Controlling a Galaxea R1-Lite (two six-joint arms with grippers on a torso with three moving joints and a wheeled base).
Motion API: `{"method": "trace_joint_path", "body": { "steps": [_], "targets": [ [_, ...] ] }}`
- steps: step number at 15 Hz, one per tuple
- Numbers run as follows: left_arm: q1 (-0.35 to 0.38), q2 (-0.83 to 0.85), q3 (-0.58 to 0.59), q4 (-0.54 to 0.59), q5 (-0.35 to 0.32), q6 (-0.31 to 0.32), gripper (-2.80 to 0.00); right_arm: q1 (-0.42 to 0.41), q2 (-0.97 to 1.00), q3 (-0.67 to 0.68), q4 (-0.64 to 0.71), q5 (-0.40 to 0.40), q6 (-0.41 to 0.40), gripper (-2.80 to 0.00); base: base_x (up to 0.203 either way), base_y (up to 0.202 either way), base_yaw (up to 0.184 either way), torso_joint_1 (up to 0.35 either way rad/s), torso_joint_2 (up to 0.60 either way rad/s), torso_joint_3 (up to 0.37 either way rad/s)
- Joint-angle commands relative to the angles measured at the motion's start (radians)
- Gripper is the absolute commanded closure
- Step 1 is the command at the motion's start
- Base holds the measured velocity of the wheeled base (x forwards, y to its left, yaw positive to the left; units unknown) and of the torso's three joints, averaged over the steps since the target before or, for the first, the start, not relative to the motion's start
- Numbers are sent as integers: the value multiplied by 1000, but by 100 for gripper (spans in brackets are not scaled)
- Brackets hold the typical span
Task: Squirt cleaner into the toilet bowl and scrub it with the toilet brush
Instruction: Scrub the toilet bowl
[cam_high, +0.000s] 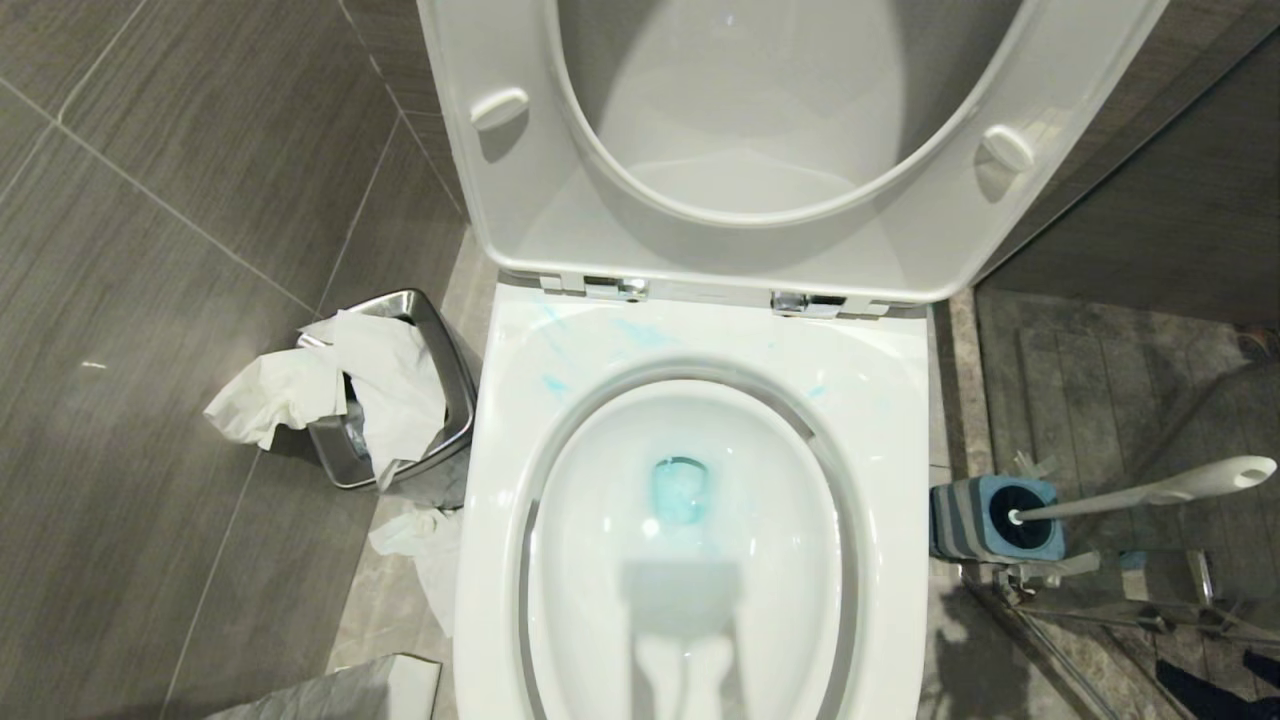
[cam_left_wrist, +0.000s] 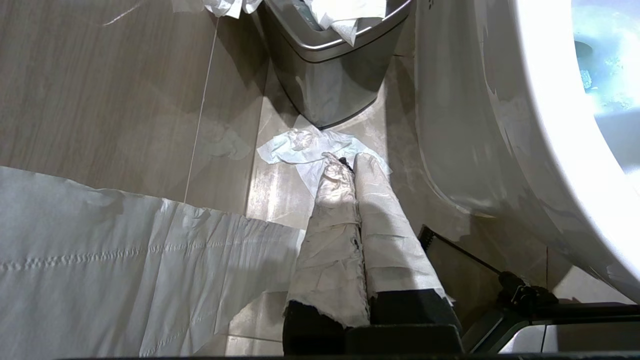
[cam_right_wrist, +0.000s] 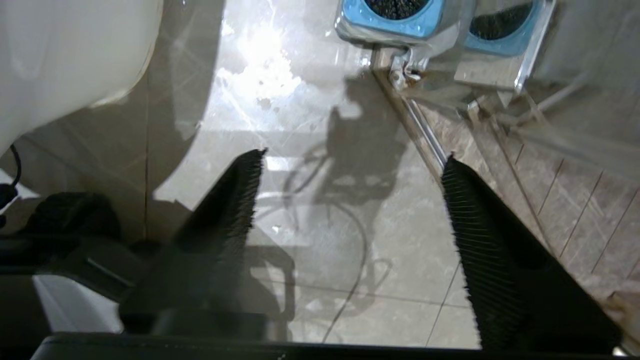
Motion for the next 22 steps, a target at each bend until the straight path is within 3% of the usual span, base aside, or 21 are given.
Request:
{"method": "trace_joint_path", "body": {
  "steps": [1, 10, 14, 22],
  "targets": [
    [1, 1, 2, 0, 0, 0, 0, -1, 93, 2, -59, 0, -2, -280, 0, 0, 0, 0, 0, 0],
    [0, 1, 1, -1, 0, 0, 0, -3, 350, -92, -253, 0, 8, -280, 0, 0, 0, 0, 0, 0],
    [0, 1, 0, 0, 0, 0, 0, -3, 446, -165, -276, -50, 9, -280, 0, 0, 0, 0, 0, 0],
    [0, 1, 1, 0, 0, 0, 0, 9, 558, -307, -294, -54, 4, -280, 0, 0, 0, 0, 0, 0]
  ]
}}
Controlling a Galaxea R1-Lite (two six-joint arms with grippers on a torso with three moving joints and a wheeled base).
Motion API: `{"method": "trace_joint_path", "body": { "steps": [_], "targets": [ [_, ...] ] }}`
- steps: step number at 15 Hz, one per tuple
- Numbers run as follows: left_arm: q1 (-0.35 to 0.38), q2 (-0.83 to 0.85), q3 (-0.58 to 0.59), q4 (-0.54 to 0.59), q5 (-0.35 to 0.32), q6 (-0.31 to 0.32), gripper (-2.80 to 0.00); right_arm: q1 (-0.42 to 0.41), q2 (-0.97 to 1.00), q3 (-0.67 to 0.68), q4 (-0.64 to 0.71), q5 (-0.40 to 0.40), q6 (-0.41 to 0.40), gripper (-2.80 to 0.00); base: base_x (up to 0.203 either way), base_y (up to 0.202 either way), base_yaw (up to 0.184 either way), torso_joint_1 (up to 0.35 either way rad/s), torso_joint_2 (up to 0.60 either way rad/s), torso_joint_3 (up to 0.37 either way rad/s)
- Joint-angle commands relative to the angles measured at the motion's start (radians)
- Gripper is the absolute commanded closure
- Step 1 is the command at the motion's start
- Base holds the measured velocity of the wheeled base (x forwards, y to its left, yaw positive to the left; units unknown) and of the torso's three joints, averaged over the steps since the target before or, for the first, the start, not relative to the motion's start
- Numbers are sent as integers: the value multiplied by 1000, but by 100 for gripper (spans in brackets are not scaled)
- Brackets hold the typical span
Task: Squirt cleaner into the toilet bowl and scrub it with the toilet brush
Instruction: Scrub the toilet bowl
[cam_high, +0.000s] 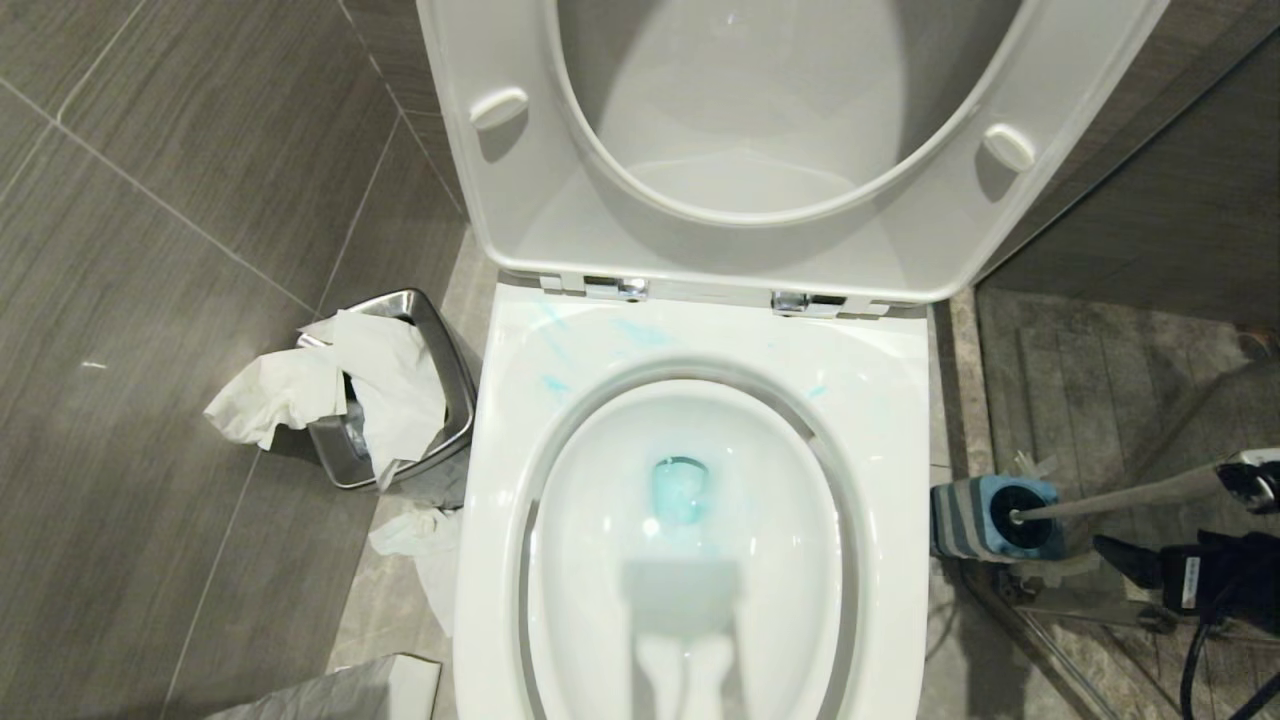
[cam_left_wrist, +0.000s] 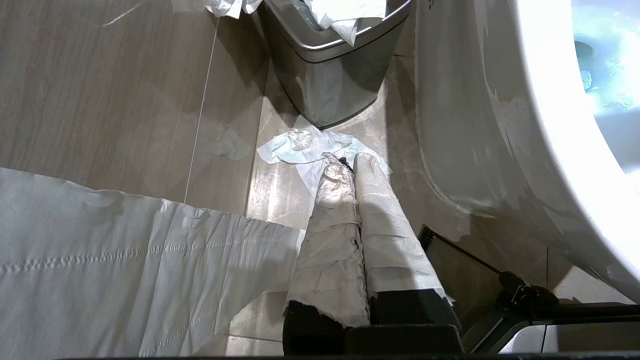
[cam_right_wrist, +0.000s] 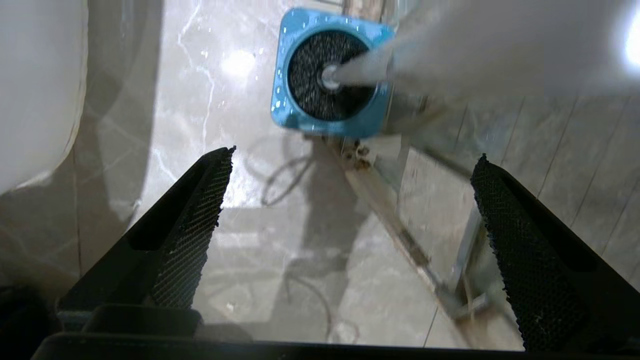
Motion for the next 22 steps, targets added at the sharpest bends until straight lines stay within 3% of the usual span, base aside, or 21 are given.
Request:
{"method": "trace_joint_path", "body": {
  "steps": [1, 13, 17, 22],
  "targets": [
    [0, 1, 1, 1, 0, 0, 0, 9, 33, -30, -6, 2, -4, -280, 0, 0, 0, 0, 0, 0],
    [0, 1, 1, 1, 0, 0, 0, 27, 73, -72, -86, 16, 11, -280, 0, 0, 0, 0, 0, 0],
    [0, 1, 2, 1, 0, 0, 0, 32, 114, -14, -272, 125, 11, -280, 0, 0, 0, 0, 0, 0],
    [0, 1, 0, 0, 0, 0, 0, 33, 148, 79, -468, 131, 21, -280, 0, 0, 0, 0, 0, 0]
  ]
}}
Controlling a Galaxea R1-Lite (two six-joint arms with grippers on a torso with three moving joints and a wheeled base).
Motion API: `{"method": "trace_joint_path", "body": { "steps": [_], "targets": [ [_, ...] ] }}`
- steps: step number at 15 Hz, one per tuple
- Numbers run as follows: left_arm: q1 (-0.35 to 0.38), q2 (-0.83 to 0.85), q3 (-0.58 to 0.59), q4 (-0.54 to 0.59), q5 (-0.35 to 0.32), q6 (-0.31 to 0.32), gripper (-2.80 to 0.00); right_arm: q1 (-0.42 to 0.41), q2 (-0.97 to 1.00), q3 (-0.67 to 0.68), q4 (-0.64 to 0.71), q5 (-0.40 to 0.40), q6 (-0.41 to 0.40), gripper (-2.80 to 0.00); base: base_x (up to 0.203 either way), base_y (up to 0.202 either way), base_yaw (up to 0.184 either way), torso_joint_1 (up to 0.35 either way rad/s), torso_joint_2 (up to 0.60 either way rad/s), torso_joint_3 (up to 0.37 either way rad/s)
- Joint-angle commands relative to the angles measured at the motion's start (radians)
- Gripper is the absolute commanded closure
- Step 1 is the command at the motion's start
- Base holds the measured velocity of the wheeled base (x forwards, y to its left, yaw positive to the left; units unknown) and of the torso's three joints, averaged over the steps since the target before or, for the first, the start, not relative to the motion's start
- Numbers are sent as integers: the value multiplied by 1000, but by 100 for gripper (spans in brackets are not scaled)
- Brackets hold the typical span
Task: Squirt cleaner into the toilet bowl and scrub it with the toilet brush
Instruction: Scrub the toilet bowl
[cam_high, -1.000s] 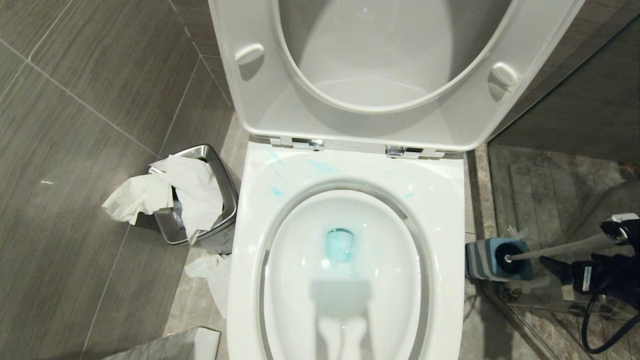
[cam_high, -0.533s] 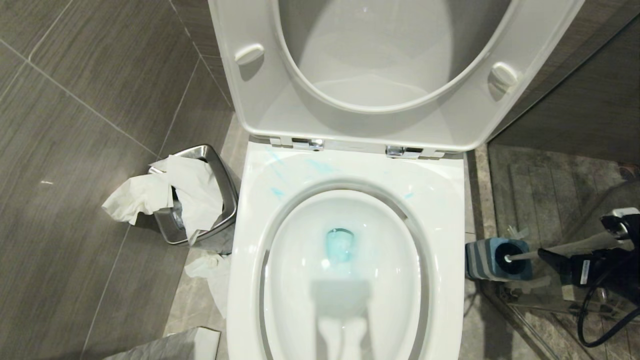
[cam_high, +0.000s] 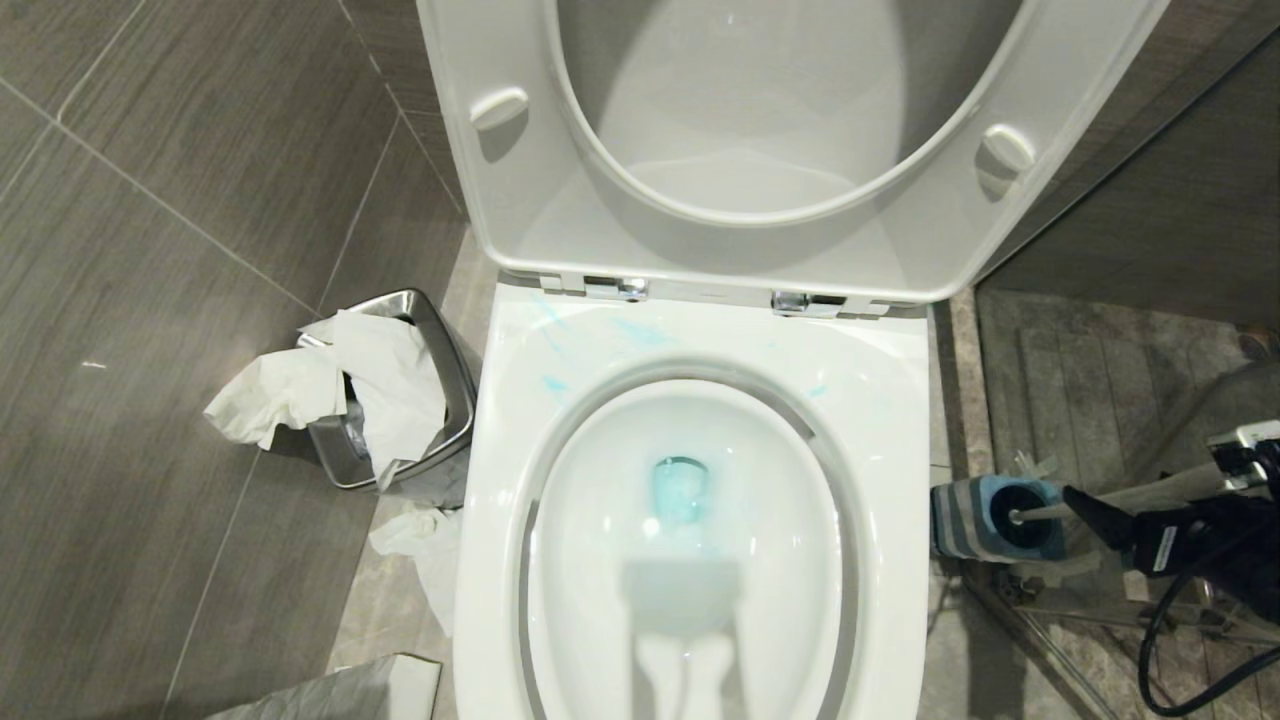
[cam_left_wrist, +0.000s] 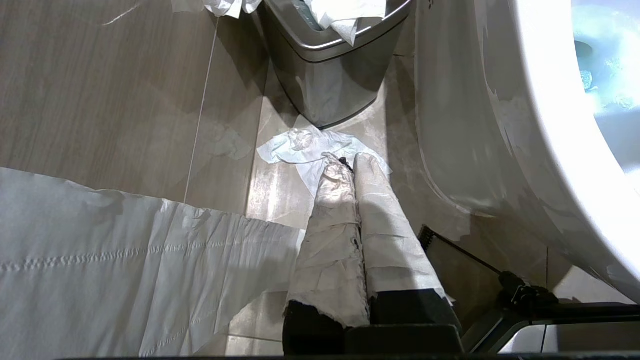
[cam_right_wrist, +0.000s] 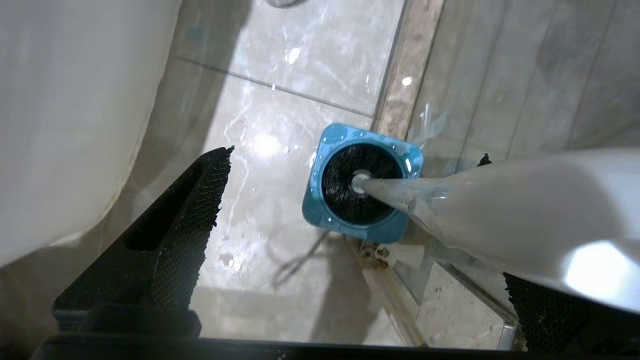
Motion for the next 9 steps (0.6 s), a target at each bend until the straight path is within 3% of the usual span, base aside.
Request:
{"method": "trace_joint_path", "body": {
  "steps": [1, 4, 9],
  "targets": [
    [0, 1, 0, 0, 0, 0, 0, -1, 36, 41, -89, 2, 4, -280, 0, 0, 0, 0, 0, 0],
    [0, 1, 0, 0, 0, 0, 0, -5, 67, 77, -170, -2, 7, -280, 0, 0, 0, 0, 0, 0],
    [0, 1, 1, 0, 0, 0, 0, -43, 65, 60, -169, -2, 19, -280, 0, 0, 0, 0, 0, 0]
  ]
}}
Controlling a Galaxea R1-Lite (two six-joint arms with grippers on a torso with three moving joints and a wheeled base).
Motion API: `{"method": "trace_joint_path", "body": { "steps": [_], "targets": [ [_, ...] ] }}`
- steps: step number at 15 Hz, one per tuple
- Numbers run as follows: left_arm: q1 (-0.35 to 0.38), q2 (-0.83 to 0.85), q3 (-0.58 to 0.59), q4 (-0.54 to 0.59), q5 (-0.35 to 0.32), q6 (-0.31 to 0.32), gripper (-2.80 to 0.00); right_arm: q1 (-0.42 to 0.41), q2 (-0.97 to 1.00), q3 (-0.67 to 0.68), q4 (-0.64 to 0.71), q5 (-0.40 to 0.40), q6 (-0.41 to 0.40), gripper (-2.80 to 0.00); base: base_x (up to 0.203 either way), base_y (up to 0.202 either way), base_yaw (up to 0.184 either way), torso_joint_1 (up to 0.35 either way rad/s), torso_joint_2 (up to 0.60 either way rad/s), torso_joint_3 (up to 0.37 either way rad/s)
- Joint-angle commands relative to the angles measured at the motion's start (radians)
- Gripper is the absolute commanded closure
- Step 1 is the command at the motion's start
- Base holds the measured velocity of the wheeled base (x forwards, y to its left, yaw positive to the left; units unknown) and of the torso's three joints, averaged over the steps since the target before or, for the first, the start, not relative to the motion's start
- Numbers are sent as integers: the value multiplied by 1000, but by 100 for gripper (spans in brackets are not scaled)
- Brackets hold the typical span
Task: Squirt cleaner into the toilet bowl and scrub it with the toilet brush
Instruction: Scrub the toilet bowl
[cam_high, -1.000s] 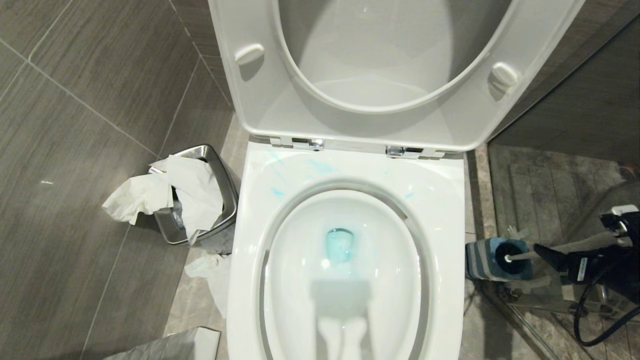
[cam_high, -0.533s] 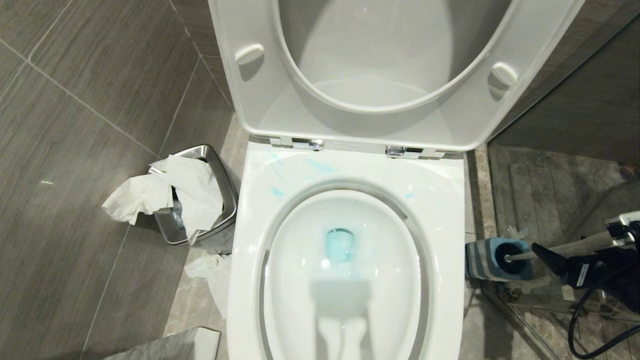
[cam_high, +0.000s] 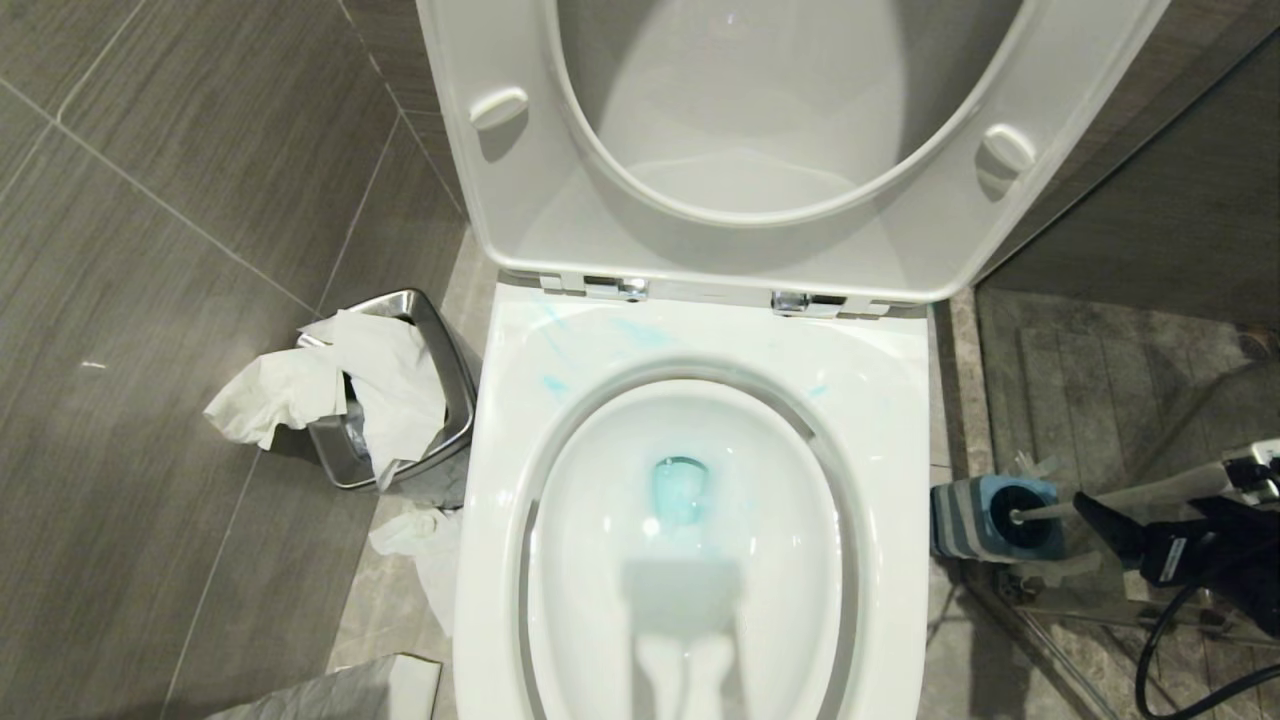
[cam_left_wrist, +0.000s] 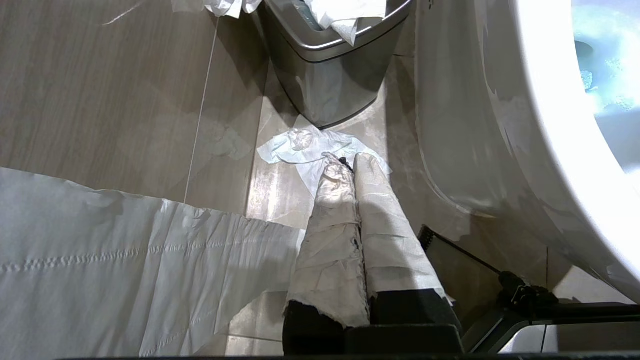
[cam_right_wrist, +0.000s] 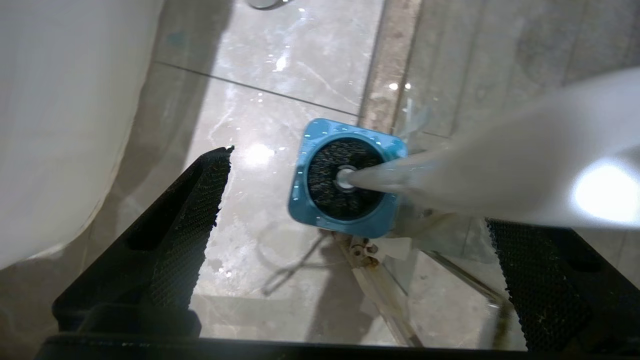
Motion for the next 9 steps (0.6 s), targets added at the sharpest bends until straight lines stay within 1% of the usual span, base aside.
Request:
{"method": "trace_joint_path", "body": {
  "steps": [1, 4, 9],
  "targets": [
    [1, 1, 2, 0, 0, 0, 0, -19, 2, -13, -5, 2, 13, -280, 0, 0, 0, 0, 0, 0],
    [0, 1, 2, 0, 0, 0, 0, -20, 2, -21, -7, 4, 54, -280, 0, 0, 0, 0, 0, 0],
    [0, 1, 0, 0, 0, 0, 0, -18, 28, -62, -11, 4, 55, -280, 0, 0, 0, 0, 0, 0]
  ]
}}
